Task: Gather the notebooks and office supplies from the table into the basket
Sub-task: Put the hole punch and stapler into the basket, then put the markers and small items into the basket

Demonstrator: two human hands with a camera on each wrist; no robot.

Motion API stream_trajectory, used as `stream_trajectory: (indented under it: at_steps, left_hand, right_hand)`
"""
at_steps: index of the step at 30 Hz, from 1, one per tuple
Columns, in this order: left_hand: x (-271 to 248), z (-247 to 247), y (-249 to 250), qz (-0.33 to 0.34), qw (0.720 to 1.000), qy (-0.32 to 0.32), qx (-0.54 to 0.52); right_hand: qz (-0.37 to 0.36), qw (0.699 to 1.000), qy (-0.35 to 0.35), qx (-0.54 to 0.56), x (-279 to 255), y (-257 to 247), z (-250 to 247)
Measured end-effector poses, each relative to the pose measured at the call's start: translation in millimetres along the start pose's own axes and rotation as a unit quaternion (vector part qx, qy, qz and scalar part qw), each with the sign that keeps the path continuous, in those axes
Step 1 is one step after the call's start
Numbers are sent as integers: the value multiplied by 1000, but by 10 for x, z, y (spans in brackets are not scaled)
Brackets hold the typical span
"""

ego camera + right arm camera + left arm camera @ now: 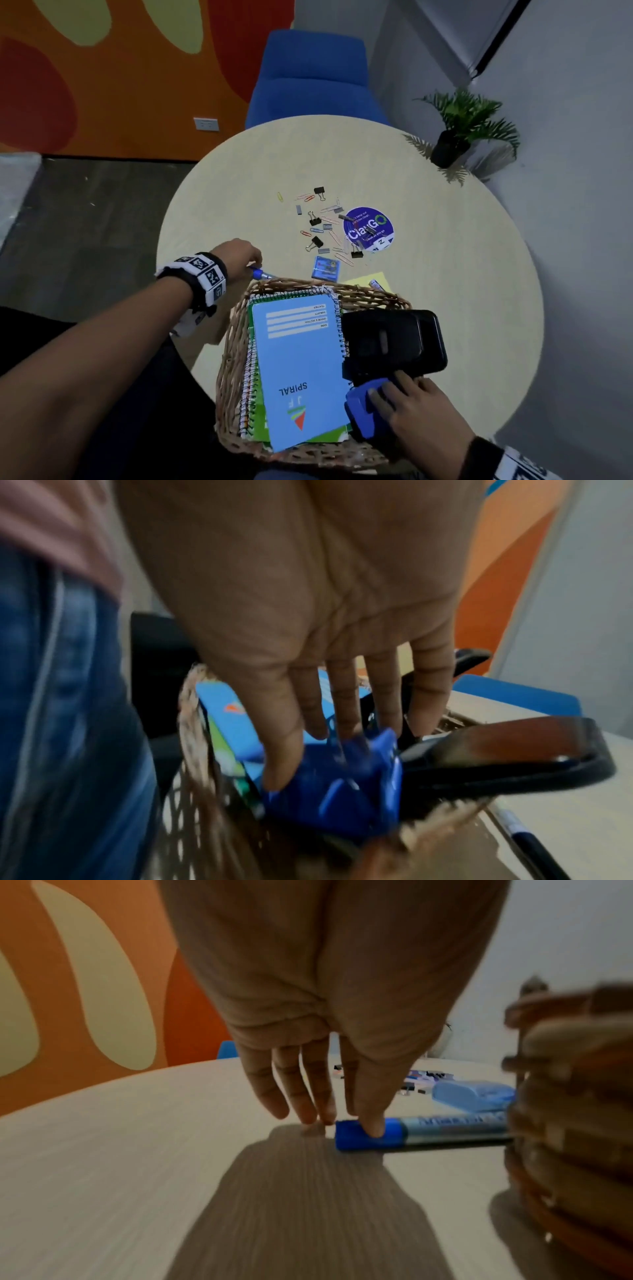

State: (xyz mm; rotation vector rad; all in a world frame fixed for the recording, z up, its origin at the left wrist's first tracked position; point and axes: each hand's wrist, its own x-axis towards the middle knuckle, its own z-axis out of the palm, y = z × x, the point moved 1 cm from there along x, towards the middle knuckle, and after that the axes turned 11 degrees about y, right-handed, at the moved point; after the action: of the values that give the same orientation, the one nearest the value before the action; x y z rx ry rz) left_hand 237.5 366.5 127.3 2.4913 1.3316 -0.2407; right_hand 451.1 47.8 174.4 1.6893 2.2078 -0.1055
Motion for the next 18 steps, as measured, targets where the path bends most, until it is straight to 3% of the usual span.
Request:
stream_trajectory:
  at_steps: [4, 6, 8, 12, 18]
  left_hand:
    - [128, 171, -14, 61, 998, 18, 6]
    - [133, 187, -12, 67, 998, 9, -2]
    - [93, 117, -52, 57, 998, 14, -13]
    - [-219, -190, -200, 27, 995, 95, -23]
    - [-1164, -467, -75, 20, 977, 203, -60]
  right_hand:
    - [27, 996, 31, 81, 148, 157, -724]
    - [51, 990, 9, 131, 453, 342, -1065]
    - [89, 982, 40, 162, 895, 570, -1286]
    - [98, 987, 2, 131, 1813, 955, -1130]
    - [-1, 992, -120, 32, 2614, 821, -744]
